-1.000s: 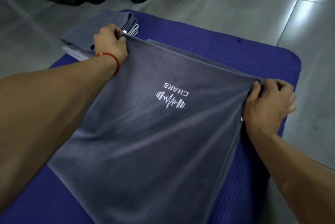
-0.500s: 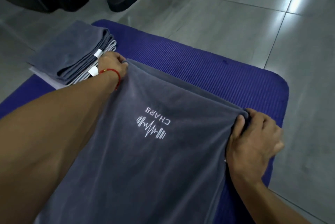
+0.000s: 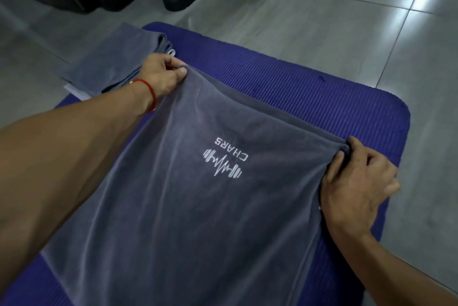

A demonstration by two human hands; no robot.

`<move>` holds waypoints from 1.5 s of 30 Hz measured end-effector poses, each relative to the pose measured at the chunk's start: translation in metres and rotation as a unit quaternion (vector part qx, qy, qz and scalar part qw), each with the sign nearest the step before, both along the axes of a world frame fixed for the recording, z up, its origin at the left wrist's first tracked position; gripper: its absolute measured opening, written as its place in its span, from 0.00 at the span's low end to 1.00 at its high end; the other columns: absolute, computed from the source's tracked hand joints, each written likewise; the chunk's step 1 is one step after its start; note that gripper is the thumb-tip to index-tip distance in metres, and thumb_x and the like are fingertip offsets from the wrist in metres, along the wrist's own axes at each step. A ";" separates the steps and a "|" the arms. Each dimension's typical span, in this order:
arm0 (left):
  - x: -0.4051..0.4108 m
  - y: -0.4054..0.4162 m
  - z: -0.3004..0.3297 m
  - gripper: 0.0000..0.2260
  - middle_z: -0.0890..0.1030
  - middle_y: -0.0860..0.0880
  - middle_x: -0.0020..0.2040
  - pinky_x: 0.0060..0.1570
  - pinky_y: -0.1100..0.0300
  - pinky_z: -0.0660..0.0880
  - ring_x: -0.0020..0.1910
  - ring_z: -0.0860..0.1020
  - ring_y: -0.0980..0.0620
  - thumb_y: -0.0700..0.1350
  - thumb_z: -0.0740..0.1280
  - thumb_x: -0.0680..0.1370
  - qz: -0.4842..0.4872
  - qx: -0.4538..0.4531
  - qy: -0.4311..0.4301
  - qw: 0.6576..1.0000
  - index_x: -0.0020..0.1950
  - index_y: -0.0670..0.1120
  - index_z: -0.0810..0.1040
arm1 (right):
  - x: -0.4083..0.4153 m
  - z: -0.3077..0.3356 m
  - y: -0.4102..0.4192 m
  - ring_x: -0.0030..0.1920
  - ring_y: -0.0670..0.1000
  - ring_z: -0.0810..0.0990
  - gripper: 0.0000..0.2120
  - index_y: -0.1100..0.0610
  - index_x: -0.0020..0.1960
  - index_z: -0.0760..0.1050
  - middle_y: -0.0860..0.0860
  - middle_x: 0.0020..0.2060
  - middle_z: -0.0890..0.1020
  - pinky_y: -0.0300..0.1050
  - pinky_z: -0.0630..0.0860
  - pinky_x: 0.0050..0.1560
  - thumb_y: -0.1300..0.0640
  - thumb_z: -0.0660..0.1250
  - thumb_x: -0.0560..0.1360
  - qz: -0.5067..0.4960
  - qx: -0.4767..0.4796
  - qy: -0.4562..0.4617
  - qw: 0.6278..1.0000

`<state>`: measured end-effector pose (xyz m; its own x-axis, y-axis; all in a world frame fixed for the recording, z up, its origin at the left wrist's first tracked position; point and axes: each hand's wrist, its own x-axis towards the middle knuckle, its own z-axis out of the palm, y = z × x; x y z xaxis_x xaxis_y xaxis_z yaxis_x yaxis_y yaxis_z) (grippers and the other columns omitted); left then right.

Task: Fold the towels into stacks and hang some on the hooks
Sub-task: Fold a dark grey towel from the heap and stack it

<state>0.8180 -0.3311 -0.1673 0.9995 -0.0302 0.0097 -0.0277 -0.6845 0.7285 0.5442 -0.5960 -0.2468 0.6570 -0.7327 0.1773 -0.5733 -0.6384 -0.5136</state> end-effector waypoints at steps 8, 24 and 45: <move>-0.078 0.042 0.053 0.06 0.83 0.48 0.42 0.48 0.64 0.77 0.40 0.79 0.58 0.38 0.71 0.79 -0.065 -0.038 -0.015 0.997 0.54 0.43 0.84 | 0.001 0.011 -0.002 0.62 0.62 0.71 0.14 0.56 0.66 0.75 0.60 0.57 0.79 0.61 0.63 0.64 0.55 0.57 0.84 0.002 0.001 -0.024 1.000; -0.305 0.223 0.172 0.08 0.87 0.55 0.40 0.44 0.68 0.80 0.41 0.83 0.57 0.37 0.68 0.80 0.078 -0.112 -0.099 0.986 0.48 0.49 0.84 | -0.030 0.184 0.042 0.44 0.51 0.78 0.06 0.56 0.50 0.82 0.51 0.42 0.83 0.48 0.74 0.47 0.58 0.67 0.82 0.223 0.398 -0.184 0.871; -0.548 0.416 0.303 0.04 0.83 0.47 0.41 0.38 0.53 0.79 0.35 0.80 0.46 0.41 0.68 0.81 0.358 -0.046 -0.259 0.896 0.50 0.49 0.82 | -0.026 0.449 0.260 0.46 0.50 0.79 0.09 0.58 0.56 0.82 0.55 0.47 0.82 0.41 0.74 0.38 0.58 0.64 0.84 0.591 0.248 0.006 0.768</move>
<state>0.2702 0.0848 0.1357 0.6233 0.6408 0.4482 0.0427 -0.6002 0.7987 0.5178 -0.3362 0.2022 0.9148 0.3997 0.0586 0.2494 -0.4445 -0.8604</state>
